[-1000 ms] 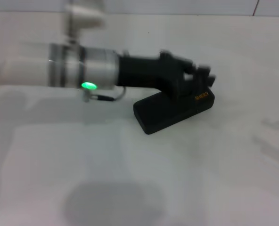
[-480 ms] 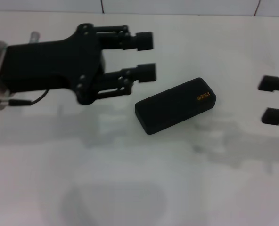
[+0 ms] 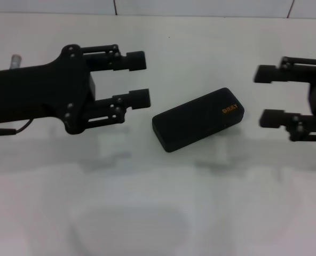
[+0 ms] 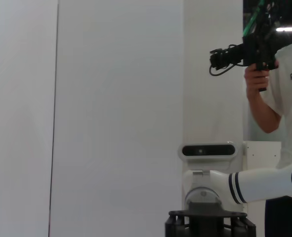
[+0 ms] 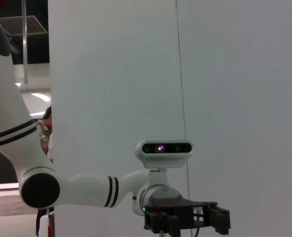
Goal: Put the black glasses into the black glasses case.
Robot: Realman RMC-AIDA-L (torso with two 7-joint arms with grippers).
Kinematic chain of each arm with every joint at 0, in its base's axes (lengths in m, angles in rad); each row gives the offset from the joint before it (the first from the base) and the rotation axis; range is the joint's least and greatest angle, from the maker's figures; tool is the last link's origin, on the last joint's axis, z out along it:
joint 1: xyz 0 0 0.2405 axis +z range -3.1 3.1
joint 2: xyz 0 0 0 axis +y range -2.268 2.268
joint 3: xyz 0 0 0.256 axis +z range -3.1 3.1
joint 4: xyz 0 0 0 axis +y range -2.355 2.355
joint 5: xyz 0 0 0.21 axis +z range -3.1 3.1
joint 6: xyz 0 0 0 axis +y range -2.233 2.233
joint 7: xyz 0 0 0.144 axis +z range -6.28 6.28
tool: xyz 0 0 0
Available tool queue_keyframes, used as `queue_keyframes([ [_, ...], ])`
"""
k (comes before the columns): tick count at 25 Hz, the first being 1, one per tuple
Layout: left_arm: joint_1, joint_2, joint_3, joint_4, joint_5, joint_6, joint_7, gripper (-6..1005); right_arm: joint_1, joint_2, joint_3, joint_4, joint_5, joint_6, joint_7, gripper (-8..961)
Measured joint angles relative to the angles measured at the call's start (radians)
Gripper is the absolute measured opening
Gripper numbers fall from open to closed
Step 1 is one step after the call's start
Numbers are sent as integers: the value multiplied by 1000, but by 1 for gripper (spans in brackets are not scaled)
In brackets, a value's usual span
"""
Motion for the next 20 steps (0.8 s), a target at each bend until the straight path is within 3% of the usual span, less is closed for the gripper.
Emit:
queue_keyframes([
  [7, -5, 19, -1, -59, 18, 22, 9, 609, 11, 0, -119, 20, 82, 79, -28, 663],
  [12, 1, 19, -1, -60, 32, 22, 22, 625, 25, 0, -153, 37, 111, 94, -31, 850],
  [20, -1, 14, -16, -130, 54, 20, 84, 666, 34, 0, -184, 42, 116, 111, -32, 881],
])
